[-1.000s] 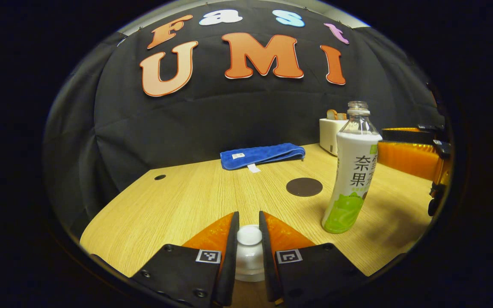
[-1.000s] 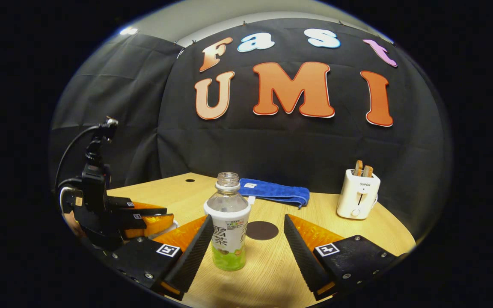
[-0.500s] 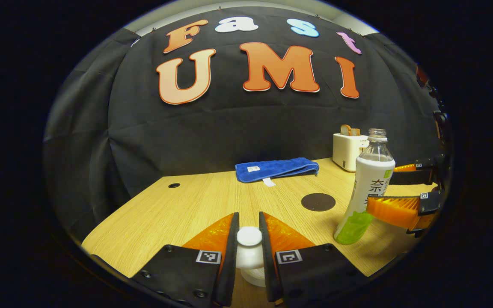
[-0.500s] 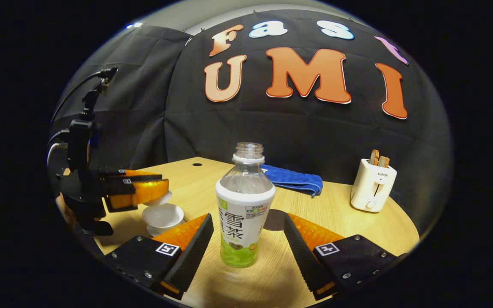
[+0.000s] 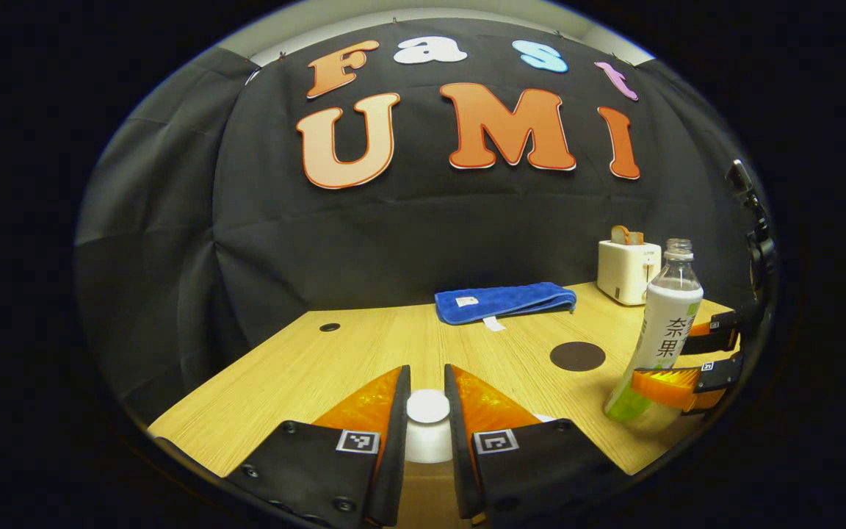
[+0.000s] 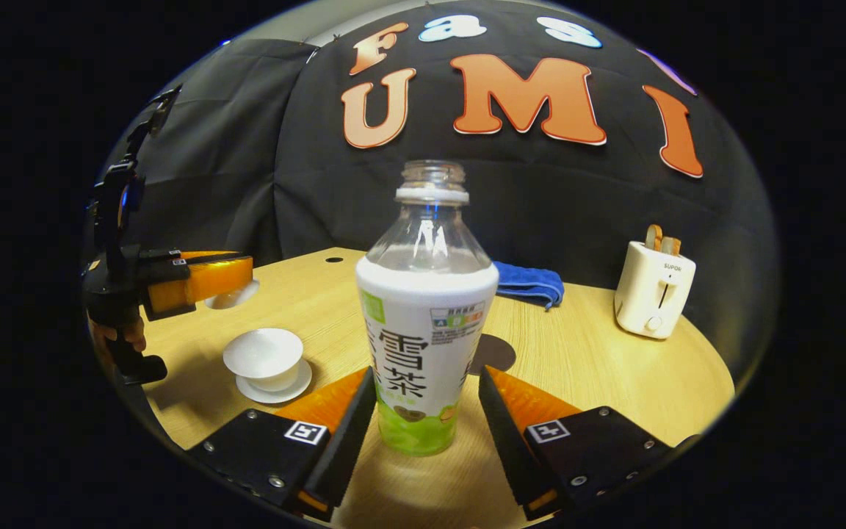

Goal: Open the teacup lid with one hand, grasp the water bottle and pour water into the teacup with the other hand; after pouring, place the water bottle on the coaster and then close the teacup lid.

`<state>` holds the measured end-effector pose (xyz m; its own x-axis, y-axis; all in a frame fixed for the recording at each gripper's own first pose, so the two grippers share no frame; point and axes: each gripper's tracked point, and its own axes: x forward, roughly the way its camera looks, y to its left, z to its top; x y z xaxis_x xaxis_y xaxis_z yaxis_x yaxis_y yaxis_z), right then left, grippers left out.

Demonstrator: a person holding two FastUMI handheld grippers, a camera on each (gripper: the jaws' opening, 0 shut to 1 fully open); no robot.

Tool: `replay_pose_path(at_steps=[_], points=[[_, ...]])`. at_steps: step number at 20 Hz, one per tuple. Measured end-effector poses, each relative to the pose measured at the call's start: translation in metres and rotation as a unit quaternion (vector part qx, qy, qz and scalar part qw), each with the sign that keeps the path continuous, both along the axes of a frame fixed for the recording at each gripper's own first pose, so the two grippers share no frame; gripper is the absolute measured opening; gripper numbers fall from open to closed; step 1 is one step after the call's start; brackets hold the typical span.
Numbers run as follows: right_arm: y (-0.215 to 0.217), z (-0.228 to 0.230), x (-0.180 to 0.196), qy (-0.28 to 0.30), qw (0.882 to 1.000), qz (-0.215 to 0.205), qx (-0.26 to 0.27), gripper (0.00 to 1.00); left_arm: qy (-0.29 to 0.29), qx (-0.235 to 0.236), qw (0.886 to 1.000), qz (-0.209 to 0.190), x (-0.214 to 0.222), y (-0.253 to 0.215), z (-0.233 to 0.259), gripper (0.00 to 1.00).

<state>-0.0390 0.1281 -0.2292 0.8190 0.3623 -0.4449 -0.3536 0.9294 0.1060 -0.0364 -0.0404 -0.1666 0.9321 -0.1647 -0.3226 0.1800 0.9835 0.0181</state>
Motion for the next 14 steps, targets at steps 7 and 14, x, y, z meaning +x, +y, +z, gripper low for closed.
replay_pose_path(at_steps=[7,14], points=[[0.009,0.008,-0.003,0.004,1.000,-0.001,0.001,0.65,0.005,-0.006,1.000,0.013,0.001,0.014,-0.004,0.33],[-0.010,0.026,0.009,-0.041,0.994,-0.010,-0.103,0.65,-0.007,-0.003,1.000,0.024,0.002,0.032,0.006,0.33]])
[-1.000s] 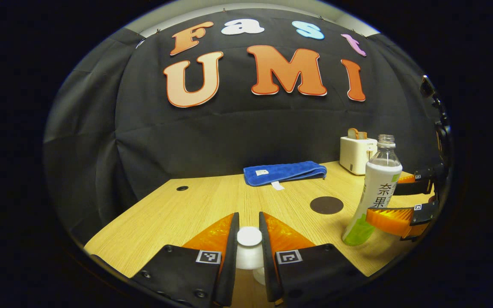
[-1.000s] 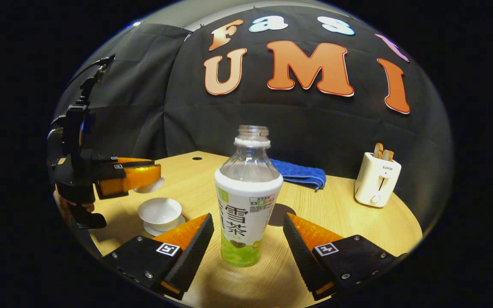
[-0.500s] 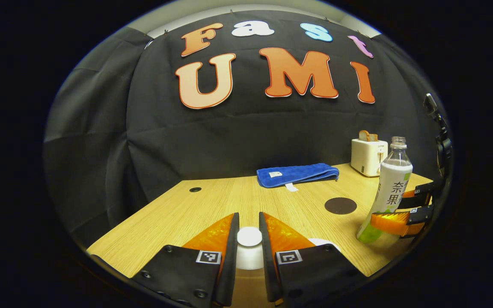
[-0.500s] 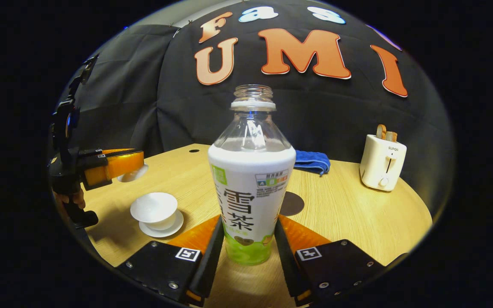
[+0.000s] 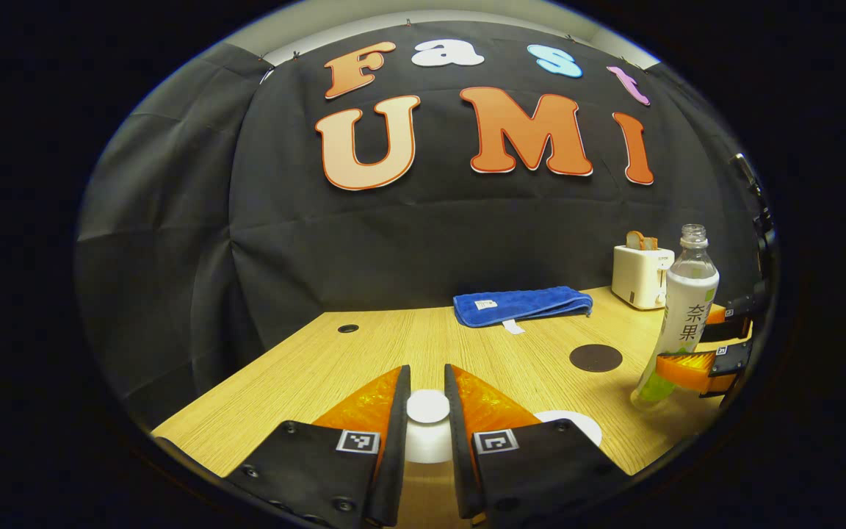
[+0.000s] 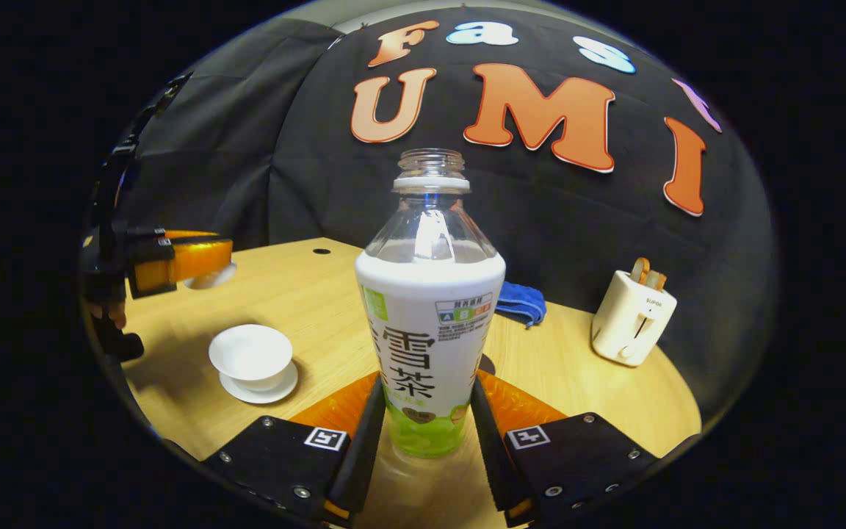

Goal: Open the teacup lid with one hand, grasp the water bottle and pour water into the teacup with the other hand; after pouring, place the water bottle on the coaster and then close the teacup lid.

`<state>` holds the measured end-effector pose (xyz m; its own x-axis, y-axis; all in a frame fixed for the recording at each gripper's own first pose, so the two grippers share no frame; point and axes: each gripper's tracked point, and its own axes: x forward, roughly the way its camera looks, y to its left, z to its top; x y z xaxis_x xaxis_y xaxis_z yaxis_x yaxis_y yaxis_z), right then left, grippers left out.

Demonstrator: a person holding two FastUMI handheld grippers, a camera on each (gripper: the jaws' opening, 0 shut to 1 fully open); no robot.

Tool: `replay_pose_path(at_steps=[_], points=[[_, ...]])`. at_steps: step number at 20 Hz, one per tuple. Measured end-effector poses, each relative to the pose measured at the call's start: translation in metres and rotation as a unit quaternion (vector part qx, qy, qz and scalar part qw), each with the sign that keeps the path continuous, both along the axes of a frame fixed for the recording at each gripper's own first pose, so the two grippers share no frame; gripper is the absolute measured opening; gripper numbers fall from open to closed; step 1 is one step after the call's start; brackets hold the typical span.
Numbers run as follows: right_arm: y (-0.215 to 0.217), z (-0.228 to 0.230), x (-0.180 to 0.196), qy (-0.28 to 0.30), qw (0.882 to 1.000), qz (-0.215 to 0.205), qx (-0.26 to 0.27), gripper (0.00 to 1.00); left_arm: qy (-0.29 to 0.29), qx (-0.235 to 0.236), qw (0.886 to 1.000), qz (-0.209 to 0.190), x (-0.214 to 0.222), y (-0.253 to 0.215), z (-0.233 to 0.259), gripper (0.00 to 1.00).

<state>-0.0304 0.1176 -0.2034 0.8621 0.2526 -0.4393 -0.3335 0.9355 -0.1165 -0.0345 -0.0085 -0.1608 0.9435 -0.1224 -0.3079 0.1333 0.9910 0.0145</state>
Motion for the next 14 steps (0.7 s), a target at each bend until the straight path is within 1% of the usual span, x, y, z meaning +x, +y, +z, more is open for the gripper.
replay_pose_path(at_steps=[3,5,6,7,8,9,10,11,12,13,14], points=[[-0.007,0.008,0.004,-0.019,0.998,0.007,-0.059,0.65,0.003,-0.003,1.000,0.006,0.000,0.010,0.000,0.32],[-0.008,0.011,0.005,-0.033,0.994,0.017,-0.101,0.65,0.003,-0.002,1.000,0.009,-0.001,0.014,0.000,0.33],[-0.009,0.013,0.006,-0.041,0.991,0.021,-0.123,0.65,0.005,0.000,1.000,0.010,-0.002,0.016,-0.002,0.29],[-0.011,0.015,0.007,-0.048,0.988,0.024,-0.142,0.65,0.006,0.000,1.000,0.009,-0.003,0.017,-0.003,0.33],[-0.011,0.014,0.009,-0.052,0.986,0.027,-0.159,0.65,0.008,0.000,1.000,0.009,-0.005,0.018,-0.005,0.33],[-0.010,0.015,0.011,-0.056,0.983,0.031,-0.174,0.65,0.011,0.001,1.000,0.006,-0.007,0.018,-0.006,0.29],[-0.009,0.015,0.015,-0.059,0.980,0.033,-0.189,0.65,0.012,0.002,1.000,0.006,-0.008,0.019,-0.006,0.33],[-0.010,0.016,0.017,-0.061,0.977,0.035,-0.203,0.68,0.013,0.002,1.000,0.006,-0.009,0.021,-0.008,0.33],[-0.009,0.015,0.018,-0.064,0.973,0.040,-0.219,0.65,0.013,0.003,1.000,0.007,-0.009,0.022,-0.007,0.33],[-0.009,0.014,0.019,-0.068,0.968,0.045,-0.237,0.68,0.014,0.005,1.000,0.008,-0.010,0.024,-0.009,0.36],[-0.008,0.013,0.019,-0.073,0.962,0.052,-0.256,0.68,0.013,0.006,1.000,0.008,-0.012,0.025,-0.010,0.29]])
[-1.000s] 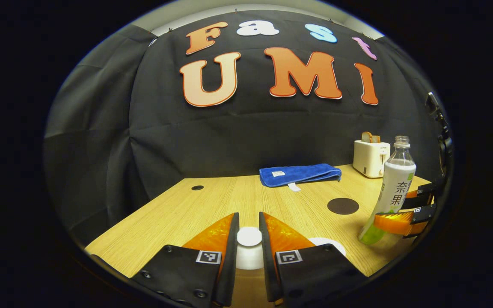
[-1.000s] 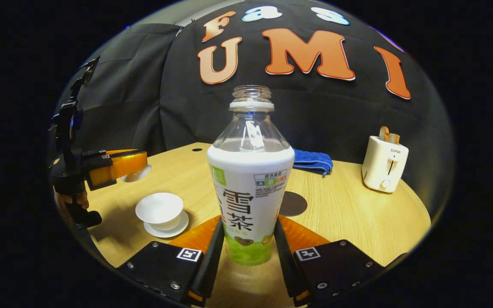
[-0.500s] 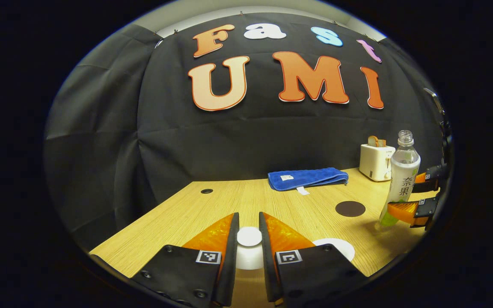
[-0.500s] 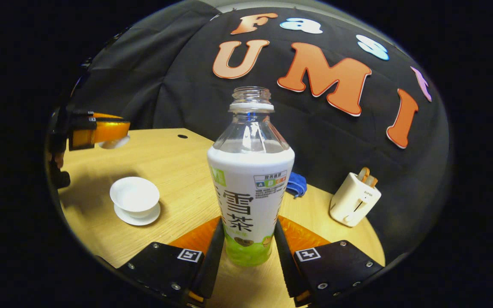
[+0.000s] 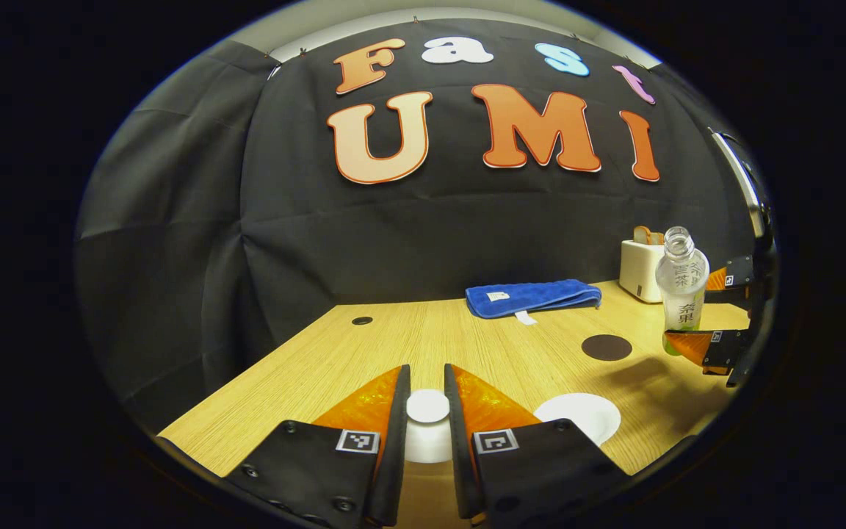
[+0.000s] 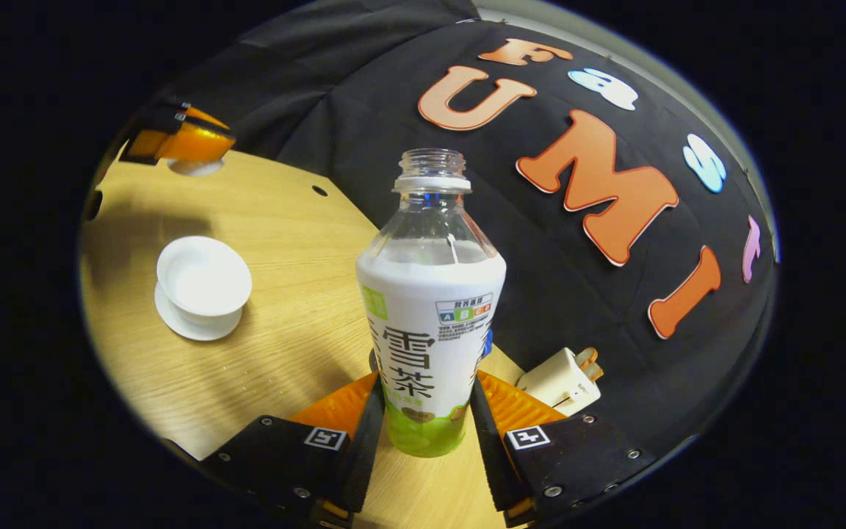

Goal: Open the teacup lid with one hand, grasp the water bottle and pour water into the teacup with the other hand; after pouring, place the water bottle on the coaster and then close the teacup lid.

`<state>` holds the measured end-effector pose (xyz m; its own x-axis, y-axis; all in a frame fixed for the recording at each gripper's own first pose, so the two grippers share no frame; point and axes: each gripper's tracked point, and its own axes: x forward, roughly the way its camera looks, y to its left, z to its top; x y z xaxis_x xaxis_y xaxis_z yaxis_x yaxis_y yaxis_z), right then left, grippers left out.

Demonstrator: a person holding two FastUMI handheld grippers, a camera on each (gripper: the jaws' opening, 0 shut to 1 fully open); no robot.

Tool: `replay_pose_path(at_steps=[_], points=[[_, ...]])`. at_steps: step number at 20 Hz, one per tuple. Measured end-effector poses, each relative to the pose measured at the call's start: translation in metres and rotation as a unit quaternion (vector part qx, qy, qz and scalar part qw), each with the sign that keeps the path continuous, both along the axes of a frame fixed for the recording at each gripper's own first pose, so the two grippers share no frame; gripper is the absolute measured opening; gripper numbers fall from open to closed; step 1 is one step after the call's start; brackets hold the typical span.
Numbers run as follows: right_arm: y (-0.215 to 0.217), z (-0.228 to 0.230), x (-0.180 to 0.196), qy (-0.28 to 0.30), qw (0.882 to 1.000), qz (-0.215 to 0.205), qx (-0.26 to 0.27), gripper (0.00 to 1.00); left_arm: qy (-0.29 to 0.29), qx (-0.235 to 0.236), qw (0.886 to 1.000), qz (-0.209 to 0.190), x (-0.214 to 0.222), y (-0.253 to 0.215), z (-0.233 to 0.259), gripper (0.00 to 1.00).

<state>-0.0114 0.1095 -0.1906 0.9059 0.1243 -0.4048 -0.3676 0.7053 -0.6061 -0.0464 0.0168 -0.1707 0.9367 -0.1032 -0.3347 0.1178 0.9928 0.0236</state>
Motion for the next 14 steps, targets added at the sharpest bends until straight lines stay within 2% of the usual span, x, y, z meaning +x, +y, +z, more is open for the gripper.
replay_pose_path(at_steps=[2,3,4,5,6,9,10,11,14], points=[[0.004,-0.003,0.001,-0.007,0.999,0.016,-0.035,0.65,0.002,0.004,1.000,0.000,-0.001,0.003,-0.002,0.33],[0.005,-0.004,0.003,-0.012,0.998,0.022,-0.053,0.65,0.003,0.005,1.000,0.000,-0.001,0.005,-0.003,0.29],[0.006,-0.005,0.004,-0.015,0.997,0.028,-0.071,0.65,0.003,0.007,1.000,-0.001,-0.001,0.004,-0.004,0.33],[0.007,-0.005,0.005,-0.019,0.995,0.034,-0.087,0.65,0.004,0.008,1.000,-0.001,0.000,0.005,-0.004,0.29],[0.009,-0.006,0.005,-0.022,0.994,0.041,-0.101,0.65,0.004,0.009,1.000,-0.001,-0.002,0.006,-0.004,0.33],[0.015,-0.007,0.008,-0.029,0.989,0.061,-0.132,0.65,0.005,0.010,1.000,0.001,-0.003,0.010,-0.007,0.33],[0.017,-0.007,0.010,-0.032,0.987,0.067,-0.145,0.64,0.006,0.009,1.000,0.001,-0.004,0.011,-0.008,0.29],[0.016,-0.008,0.010,-0.034,0.984,0.075,-0.159,0.65,0.006,0.008,1.000,0.002,-0.005,0.012,-0.007,0.33],[0.021,-0.012,0.012,-0.043,0.973,0.101,-0.205,0.65,0.009,0.007,1.000,0.004,-0.006,0.017,-0.010,0.33]])
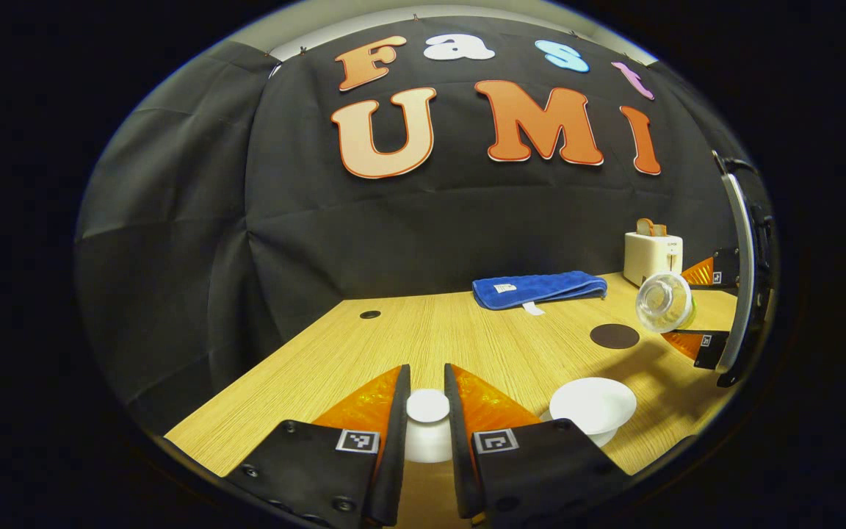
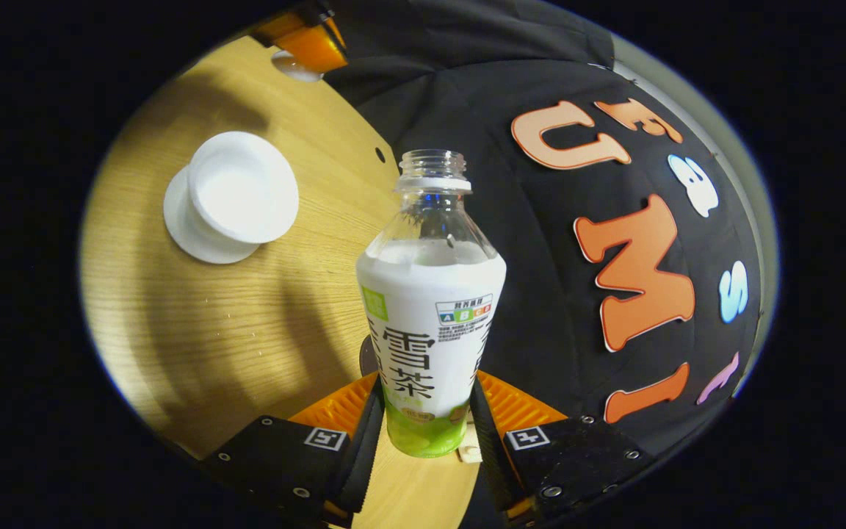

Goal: Open the teacup lid with one hand, grasp the water bottle and pour water into the teacup with the other hand; after pouring, place the water bottle on the coaster and then close the teacup lid.

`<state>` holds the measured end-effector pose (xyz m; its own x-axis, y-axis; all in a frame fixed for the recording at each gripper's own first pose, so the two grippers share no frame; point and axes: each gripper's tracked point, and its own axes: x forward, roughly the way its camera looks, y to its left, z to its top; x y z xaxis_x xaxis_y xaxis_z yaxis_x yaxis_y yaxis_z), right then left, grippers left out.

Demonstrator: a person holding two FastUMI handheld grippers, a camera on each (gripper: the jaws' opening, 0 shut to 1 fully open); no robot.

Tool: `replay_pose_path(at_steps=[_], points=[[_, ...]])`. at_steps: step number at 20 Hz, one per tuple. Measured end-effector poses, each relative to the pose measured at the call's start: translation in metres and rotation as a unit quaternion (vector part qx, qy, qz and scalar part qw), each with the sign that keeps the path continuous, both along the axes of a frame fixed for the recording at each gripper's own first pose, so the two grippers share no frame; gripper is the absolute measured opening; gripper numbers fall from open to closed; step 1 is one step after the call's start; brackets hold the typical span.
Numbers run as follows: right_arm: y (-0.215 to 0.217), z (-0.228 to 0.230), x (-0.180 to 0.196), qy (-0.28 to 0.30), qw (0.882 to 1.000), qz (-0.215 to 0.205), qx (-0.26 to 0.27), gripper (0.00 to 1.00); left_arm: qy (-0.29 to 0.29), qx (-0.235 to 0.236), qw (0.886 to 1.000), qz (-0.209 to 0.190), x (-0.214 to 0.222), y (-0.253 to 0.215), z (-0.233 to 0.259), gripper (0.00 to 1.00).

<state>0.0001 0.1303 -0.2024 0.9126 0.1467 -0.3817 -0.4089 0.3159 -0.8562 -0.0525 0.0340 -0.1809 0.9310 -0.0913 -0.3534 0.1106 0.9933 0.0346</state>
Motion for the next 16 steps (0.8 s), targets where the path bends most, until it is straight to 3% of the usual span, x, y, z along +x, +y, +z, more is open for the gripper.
replay_pose_path(at_steps=[5,16], points=[[-0.001,0.004,0.006,-0.035,0.996,0.028,-0.078,0.64,0.006,-0.004,1.000,0.003,-0.002,0.005,-0.007,0.33],[0.004,0.017,0.017,-0.107,0.975,0.069,-0.180,0.64,0.008,-0.002,1.000,0.003,-0.004,0.015,-0.013,0.33]])
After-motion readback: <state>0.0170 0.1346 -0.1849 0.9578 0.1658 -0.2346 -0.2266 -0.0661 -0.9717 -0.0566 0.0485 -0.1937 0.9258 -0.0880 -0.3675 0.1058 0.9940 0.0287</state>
